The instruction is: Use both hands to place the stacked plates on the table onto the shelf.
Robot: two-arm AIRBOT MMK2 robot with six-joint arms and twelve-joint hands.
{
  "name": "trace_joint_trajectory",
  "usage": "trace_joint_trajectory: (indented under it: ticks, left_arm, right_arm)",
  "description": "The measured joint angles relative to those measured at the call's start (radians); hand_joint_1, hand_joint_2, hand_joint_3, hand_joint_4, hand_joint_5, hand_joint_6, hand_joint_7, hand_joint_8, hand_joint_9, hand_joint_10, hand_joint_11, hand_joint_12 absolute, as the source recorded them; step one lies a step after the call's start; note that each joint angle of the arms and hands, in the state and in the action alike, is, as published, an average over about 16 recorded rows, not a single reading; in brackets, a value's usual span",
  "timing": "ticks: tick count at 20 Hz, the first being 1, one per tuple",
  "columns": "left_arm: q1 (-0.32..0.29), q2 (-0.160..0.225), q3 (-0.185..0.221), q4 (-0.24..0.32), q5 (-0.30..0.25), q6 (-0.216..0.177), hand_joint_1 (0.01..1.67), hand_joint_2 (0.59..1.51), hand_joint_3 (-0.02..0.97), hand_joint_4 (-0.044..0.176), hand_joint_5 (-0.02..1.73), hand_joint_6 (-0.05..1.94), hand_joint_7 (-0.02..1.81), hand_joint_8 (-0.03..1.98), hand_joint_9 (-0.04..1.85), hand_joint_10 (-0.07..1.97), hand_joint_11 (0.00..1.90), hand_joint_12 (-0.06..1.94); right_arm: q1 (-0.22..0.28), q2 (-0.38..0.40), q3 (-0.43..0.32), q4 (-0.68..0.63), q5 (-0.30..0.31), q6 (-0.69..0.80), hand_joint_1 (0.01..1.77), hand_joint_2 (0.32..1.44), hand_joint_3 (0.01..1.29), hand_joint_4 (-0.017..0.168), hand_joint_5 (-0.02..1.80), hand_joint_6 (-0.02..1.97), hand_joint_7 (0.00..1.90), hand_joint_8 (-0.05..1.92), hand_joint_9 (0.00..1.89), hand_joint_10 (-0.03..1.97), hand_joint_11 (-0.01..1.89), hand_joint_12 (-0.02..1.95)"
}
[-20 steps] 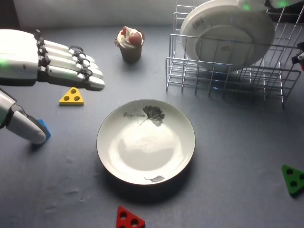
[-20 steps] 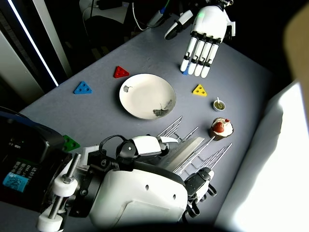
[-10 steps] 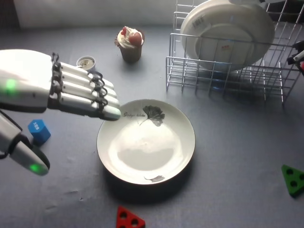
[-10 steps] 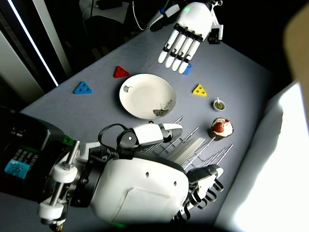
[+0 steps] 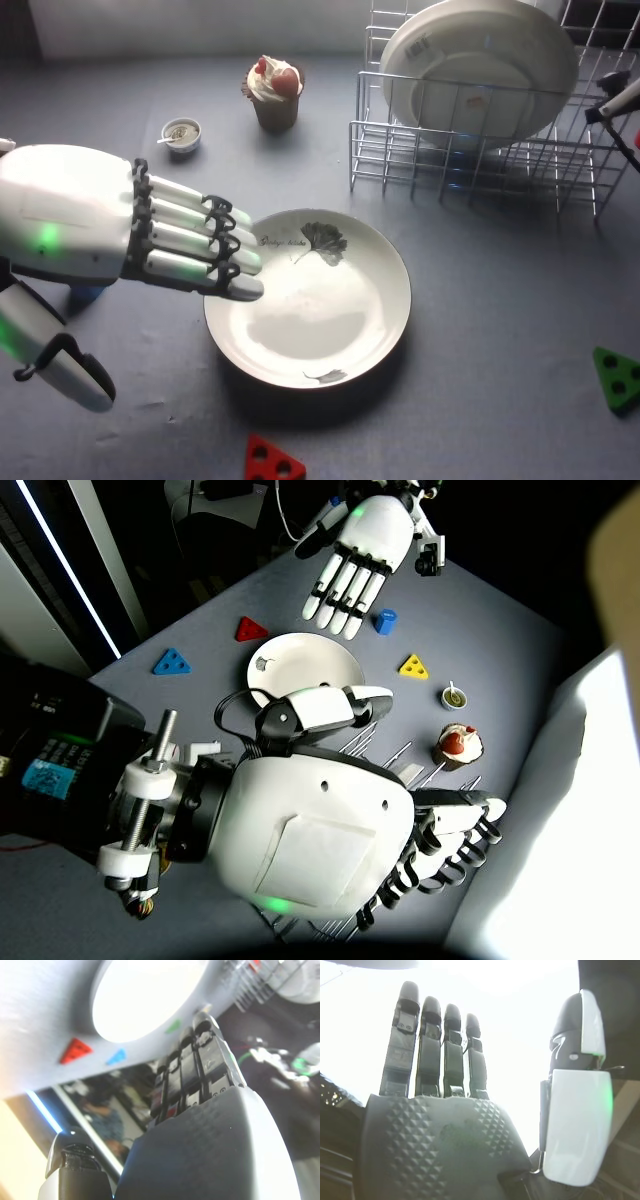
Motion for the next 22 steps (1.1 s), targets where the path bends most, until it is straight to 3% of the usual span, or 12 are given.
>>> trace_joint_trajectory:
  ticks: [6, 13, 22]
  left_arm:
    - [0.022, 0.008, -0.044, 0.046, 0.069, 0.042, 0.08, 1.031, -0.002, 0.000, 0.11, 0.01, 0.16, 0.01, 0.17, 0.01, 0.20, 0.02]
    - [0.044, 0.009, -0.071, 0.098, 0.143, 0.063, 0.07, 1.034, -0.002, -0.001, 0.11, 0.00, 0.18, 0.01, 0.19, 0.01, 0.20, 0.02]
    - [0.073, 0.010, -0.091, 0.156, 0.211, 0.078, 0.07, 1.038, -0.001, -0.006, 0.09, -0.02, 0.17, 0.00, 0.19, 0.01, 0.19, 0.01]
  right_arm:
    - [-0.023, 0.034, -0.078, -0.203, 0.106, -0.104, 0.95, 0.88, 0.01, -0.006, 0.30, 0.02, 0.31, 0.01, 0.33, 0.01, 0.42, 0.01]
    - [-0.097, 0.100, -0.225, -0.475, 0.236, -0.311, 1.05, 0.84, 0.01, 0.000, 0.22, 0.02, 0.21, 0.01, 0.23, 0.01, 0.34, 0.01]
    - [-0.199, 0.206, -0.415, -0.627, 0.261, -0.512, 1.16, 0.83, 0.01, 0.005, 0.20, 0.02, 0.16, 0.01, 0.18, 0.01, 0.32, 0.01]
